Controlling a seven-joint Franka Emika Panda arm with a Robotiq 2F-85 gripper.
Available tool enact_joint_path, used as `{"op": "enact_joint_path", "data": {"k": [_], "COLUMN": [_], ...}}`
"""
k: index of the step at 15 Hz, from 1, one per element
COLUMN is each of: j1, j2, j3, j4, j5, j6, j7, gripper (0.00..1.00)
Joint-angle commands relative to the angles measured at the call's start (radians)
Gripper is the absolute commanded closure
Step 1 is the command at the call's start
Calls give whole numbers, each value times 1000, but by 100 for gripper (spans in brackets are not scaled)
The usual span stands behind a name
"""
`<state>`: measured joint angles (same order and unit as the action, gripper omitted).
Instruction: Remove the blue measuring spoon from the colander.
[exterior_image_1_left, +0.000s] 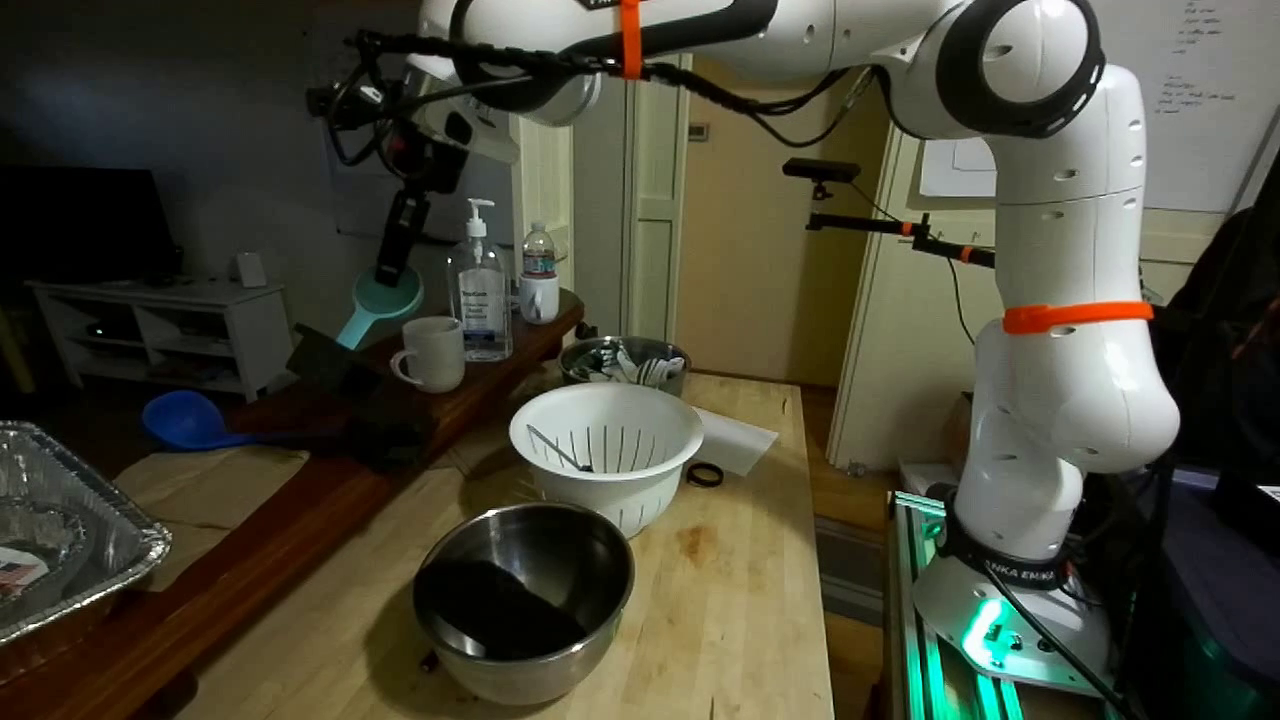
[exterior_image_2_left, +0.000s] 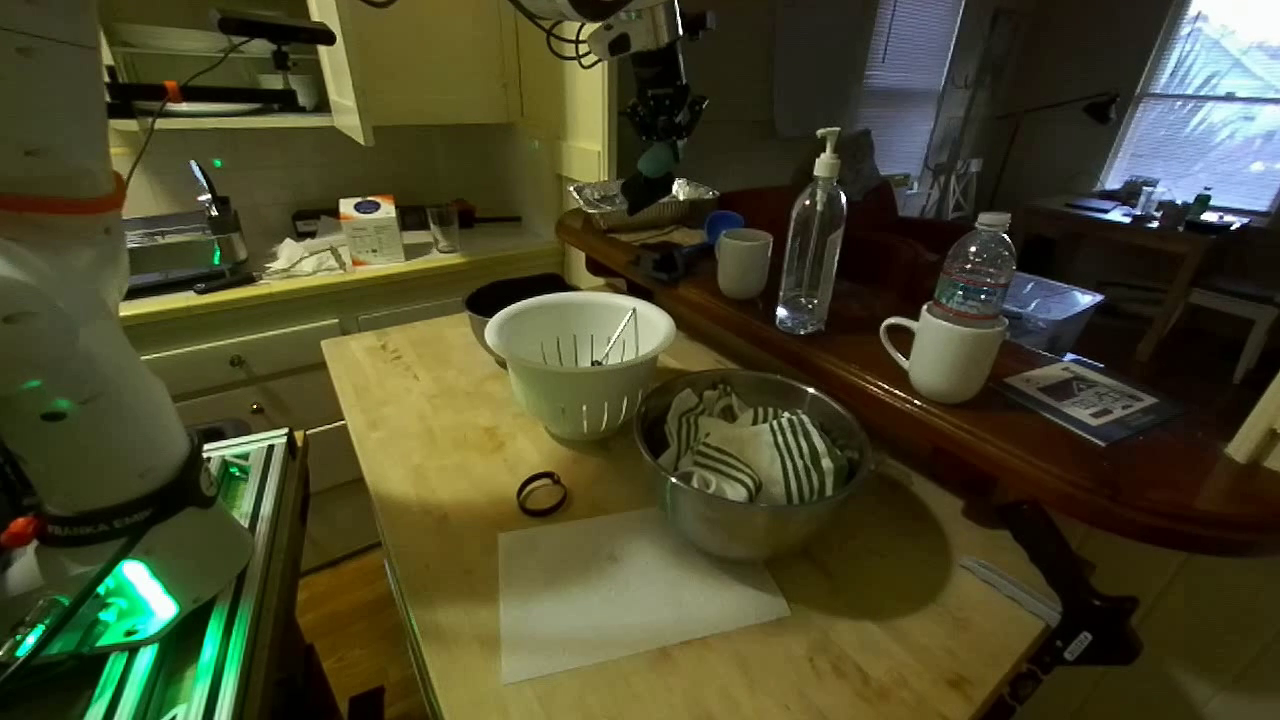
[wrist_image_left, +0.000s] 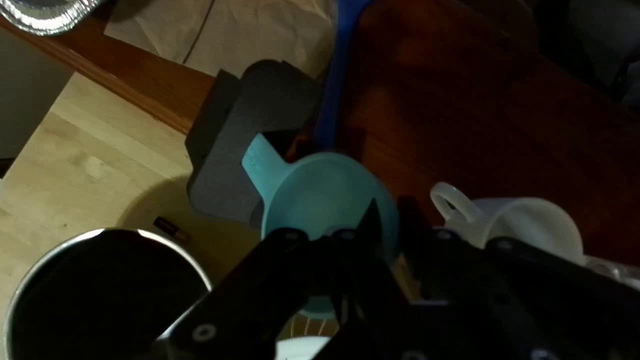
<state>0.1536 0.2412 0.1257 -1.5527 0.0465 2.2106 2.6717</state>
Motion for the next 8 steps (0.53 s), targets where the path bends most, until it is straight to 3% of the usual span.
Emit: {"op": "enact_joint_path", "data": {"k": [1, 8], "j1": [49, 40], "j2": [144, 390], "j3": [-16, -15], "j4": [172, 430], "j5": [-21, 89], "j6": [-19, -147], "j7": [25, -53], "gripper": [97, 97]}}
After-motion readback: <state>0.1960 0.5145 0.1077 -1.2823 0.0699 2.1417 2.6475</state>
